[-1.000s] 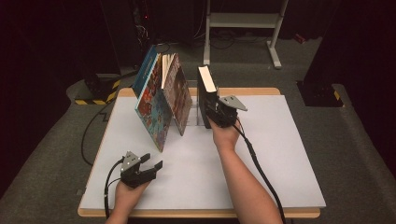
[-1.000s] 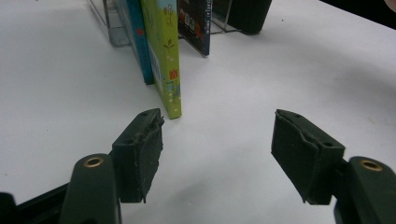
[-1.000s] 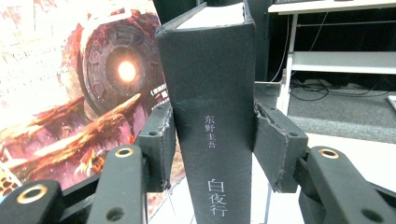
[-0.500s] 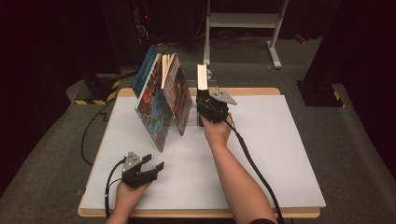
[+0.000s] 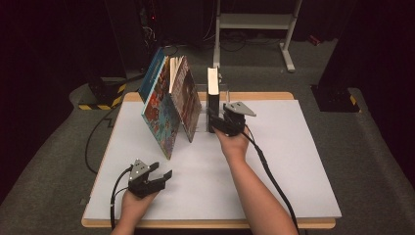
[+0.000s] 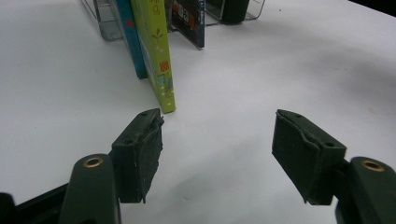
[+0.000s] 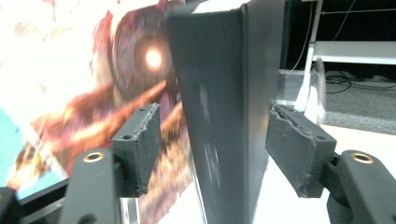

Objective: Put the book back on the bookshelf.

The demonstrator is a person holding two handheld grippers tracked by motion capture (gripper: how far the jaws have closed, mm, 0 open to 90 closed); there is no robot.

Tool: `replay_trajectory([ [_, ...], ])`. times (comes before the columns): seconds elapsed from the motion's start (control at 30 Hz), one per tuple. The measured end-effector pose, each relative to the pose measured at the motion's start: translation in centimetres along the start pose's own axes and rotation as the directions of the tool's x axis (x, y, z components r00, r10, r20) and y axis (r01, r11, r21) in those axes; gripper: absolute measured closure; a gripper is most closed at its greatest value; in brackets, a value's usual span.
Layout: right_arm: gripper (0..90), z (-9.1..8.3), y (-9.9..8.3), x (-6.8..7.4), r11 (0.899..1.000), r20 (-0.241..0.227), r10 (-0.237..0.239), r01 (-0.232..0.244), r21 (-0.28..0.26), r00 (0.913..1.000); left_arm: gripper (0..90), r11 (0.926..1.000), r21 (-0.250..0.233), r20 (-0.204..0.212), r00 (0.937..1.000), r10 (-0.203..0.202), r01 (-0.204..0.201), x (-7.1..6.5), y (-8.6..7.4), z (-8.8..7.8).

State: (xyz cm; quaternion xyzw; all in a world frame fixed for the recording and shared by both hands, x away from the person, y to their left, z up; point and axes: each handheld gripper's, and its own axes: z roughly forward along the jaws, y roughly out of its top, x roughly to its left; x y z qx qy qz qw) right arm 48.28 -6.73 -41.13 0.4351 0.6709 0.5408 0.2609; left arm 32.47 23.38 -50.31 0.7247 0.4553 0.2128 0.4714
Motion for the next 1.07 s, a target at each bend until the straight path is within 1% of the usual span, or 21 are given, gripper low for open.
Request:
replay_trajectory([
  [0.07, 32.1, -1.5, -1.1, -0.6, 1.0, -0.008, -0.015, 0.015, 0.006, 0.9999, 33.2, 1.0, 0.0, -0.004, 1.0, 0.002, -0.002, 0.0, 0.0, 0.0],
  [0.1, 31.6, -2.6, -1.9, -1.1, 1.0, -0.008, -0.021, 0.021, 0.015, 0.9998, 33.2, 1.0, -0.003, -0.007, 1.0, 0.0, 0.0, 0.0, 0.1, -0.1],
  [0.23, 30.7, -6.6, -4.6, -3.3, 0.998, 0.012, -0.035, 0.034, 0.044, 0.9993, 33.2, 0.9999, -0.012, -0.016, 0.9999, 0.001, -0.001, 0.0, 0.2, -0.2],
  [0.3, 30.7, -8.6, -5.9, -4.5, 0.998, 0.034, -0.049, 0.048, 0.049, 0.9982, 33.2, 0.9998, -0.018, -0.02, 0.9998, 0.002, -0.002, 0.0, 0.3, -0.4],
  [0.33, 30.6, -10.0, -6.7, -5.3, 0.997, 0.054, -0.059, 0.055, 0.06, 0.9968, 33.2, 0.9998, -0.02, -0.022, 0.9998, 0.003, -0.004, 0.0, 0.4, -0.4],
  [0.37, 30.6, -10.9, -7.3, -5.8, 0.996, 0.067, -0.065, 0.061, 0.066, 0.9956, 33.2, 0.9998, -0.022, -0.026, 0.9996, 0.005, -0.005, -0.1, 0.4, -0.5],
  [0.4, 30.4, -12.1, -8.0, -6.5, 0.996, 0.082, -0.066, 0.06, 0.072, 0.9945, 33.1, 0.9997, -0.019, -0.032, 0.9994, 0.013, -0.014, -0.2, 0.4, -0.5],
  [0.43, 30.0, -13.5, -8.8, -7.3, 0.995, 0.101, -0.067, 0.059, 0.082, 0.9927, 33.1, 0.9996, -0.014, -0.035, 0.9991, 0.023, -0.023, -0.2, 0.5, -0.5],
  [0.5, 29.7, -15.6, -10.1, -8.3, 0.993, 0.134, -0.082, 0.069, 0.1, 0.9876, 32.9, 0.9993, -0.013, -0.044, 0.9985, 0.033, -0.034, -0.3, 0.6, -0.5],
  [0.53, 29.6, -16.6, -10.7, -8.7, 0.991, 0.151, -0.093, 0.077, 0.108, 0.9842, 32.9, 0.9992, -0.015, -0.048, 0.9982, 0.036, -0.037, -0.3, 0.6, -0.5],
  [0.6, 29.4, -18.2, -11.7, -9.3, 0.987, 0.186, -0.125, 0.103, 0.127, 0.9745, 32.6, 0.9988, -0.014, -0.063, 0.9969, 0.046, -0.047, -0.4, 0.6, -0.6],
  [0.67, 29.4, -19.1, -12.3, -9.9, 0.984, 0.201, -0.127, 0.098, 0.147, 0.9713, 31.9, 0.9987, -0.017, -0.072, 0.9962, 0.047, -0.049, -0.4, 0.6, -0.8],
  [0.73, 27.3, -19.3, -12.5, -10.8, 0.98, 0.194, -0.108, 0.072, 0.188, 0.9751, 30.6, 0.9985, -0.023, -0.081, 0.9956, 0.047, -0.05, -0.4, 0.6, -1.0],
  [0.77, 27.2, -19.3, -12.6, -11.2, 0.979, 0.195, -0.094, 0.055, 0.198, 0.9762, 30.3, 0.9983, -0.024, -0.082, 0.9954, 0.05, -0.052, -0.3, 0.6, -1.0],
  [0.83, 27.4, -19.2, -12.7, -11.5, 0.979, 0.19, -0.084, 0.046, 0.198, 0.9782, 29.2, 0.9979, -0.026, -0.083, 0.9949, 0.057, -0.06, -0.2, 0.6, -1.2],
  [0.9, 27.5, -19.2, -12.8, -11.6, 0.979, 0.183, -0.087, 0.05, 0.198, 0.9793, 27.7, 0.9972, -0.025, -0.085, 0.994, 0.068, -0.071, -0.1, 0.6, -1.3],
  [0.93, 27.4, -19.1, -12.8, -11.6, 0.978, 0.179, -0.087, 0.051, 0.201, 0.98, 27.2, 0.9973, -0.025, -0.089, 0.9937, 0.067, -0.07, 0.0, 0.6, -1.4],
  [1.0, 27.1, -19.1, -12.7, -11.5, 0.977, 0.171, -0.096, 0.06, 0.206, 0.9805, 26.3, 0.9979, -0.032, -0.085, 0.9949, 0.053, -0.056, 0.3, 0.6, -1.5],
  [1.07, 26.6, -19.0, -12.7, -11.4, 0.976, 0.165, -0.105, 0.069, 0.208, 0.9806, 24.6, 0.9984, -0.027, -0.091, 0.9947, 0.048, -0.05, 0.6, 0.6, -1.5],
])
